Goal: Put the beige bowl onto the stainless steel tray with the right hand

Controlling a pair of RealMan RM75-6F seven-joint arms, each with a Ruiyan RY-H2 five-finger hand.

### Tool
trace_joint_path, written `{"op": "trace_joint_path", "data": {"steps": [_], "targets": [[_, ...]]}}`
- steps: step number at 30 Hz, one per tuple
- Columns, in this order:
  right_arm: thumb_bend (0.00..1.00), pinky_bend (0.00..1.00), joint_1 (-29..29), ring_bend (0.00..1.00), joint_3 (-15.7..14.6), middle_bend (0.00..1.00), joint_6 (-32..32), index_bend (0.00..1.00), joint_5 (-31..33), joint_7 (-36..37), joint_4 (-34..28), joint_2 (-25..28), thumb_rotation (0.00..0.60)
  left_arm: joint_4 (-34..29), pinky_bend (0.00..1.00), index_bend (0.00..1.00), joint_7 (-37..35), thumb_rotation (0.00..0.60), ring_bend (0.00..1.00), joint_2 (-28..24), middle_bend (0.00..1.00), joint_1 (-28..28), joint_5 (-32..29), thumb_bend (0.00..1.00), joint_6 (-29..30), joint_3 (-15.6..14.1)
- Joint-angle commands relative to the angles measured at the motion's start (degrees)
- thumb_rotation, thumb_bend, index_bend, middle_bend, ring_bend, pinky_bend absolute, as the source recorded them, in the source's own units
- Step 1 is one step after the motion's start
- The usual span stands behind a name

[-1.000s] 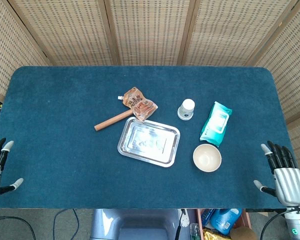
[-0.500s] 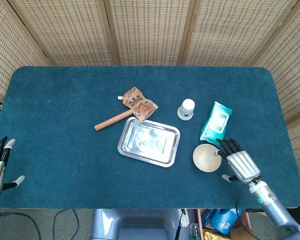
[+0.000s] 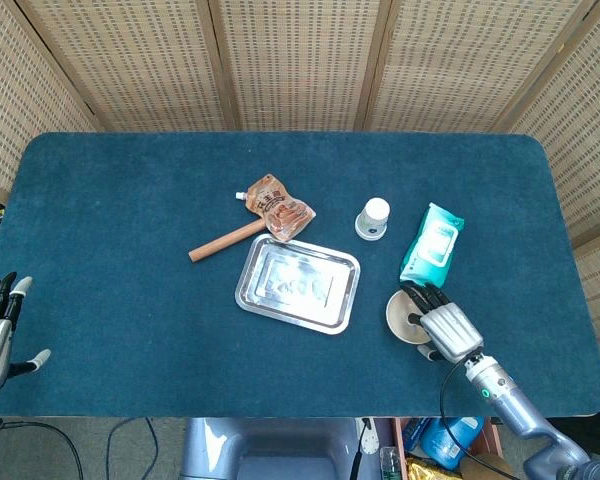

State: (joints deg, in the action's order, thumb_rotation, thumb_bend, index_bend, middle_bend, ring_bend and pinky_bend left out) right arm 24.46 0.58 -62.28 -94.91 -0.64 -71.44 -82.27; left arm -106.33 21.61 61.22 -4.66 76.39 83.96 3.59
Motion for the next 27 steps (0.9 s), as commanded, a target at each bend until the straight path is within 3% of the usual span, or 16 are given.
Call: {"op": "trace_joint_path", "data": {"steps": [1, 4, 7, 14, 21, 27], "targets": [[0.46, 0.0, 0.07, 0.0, -0.39, 0.0, -1.05, 0.63, -0.12, 1.06, 0.6, -0.51, 0.6, 0.07, 0.0, 0.0, -0.11, 0.6, 0.0, -0.01, 0.0, -0.02, -0.04, 0.0, -0.03, -0.05], [0.52, 0.0, 0.13, 0.0, -0.72, 0.0, -2.56, 0.67, -0.92, 1.35, 1.11, -0.81, 0.6, 0.08, 0.0, 0.0, -0.07, 0.6, 0.0, -0.04, 0.0, -0.13, -0.06, 0.0, -0.19, -0.13], [0.53, 0.0, 0.28, 0.0, -1.0, 0.0, -3.92, 0.68, -1.75, 1.05, -0.12, -0.31, 0.6, -0.04, 0.0, 0.0, -0.3, 0.6, 0.0, -0.21, 0.0, -0.15, -0.15, 0.0, -0.2, -0.14], [0.53, 0.0, 2.52, 0.0, 1.1, 0.0, -6.17, 0.68, -3.75, -3.87, -8.66, 3.24, 0.6, 0.01, 0.0, 0.0, -1.24, 0.6, 0.0, -0.76, 0.0, -0.55, -1.56, 0.0, -1.21, 0.23], [0.53, 0.0, 10.61, 0.0, 7.44, 0.0, 4.76, 0.68, 1.63, -15.04, -19.61, 5.48, 0.6, 0.64, 0.0, 0.0, -2.03, 0.6, 0.0, -0.87, 0.0, -1.66, -2.74, 0.0, -3.5, 0.36], [0.53, 0.0, 18.72, 0.0, 13.18, 0.0, 15.0, 0.68, 10.61, -25.65, -19.33, 0.77, 0.6, 0.98, 0.0, 0.0, -2.5, 0.6, 0.0, -0.65, 0.0, -2.31, -3.18, 0.0, -3.92, 0.9]]}}
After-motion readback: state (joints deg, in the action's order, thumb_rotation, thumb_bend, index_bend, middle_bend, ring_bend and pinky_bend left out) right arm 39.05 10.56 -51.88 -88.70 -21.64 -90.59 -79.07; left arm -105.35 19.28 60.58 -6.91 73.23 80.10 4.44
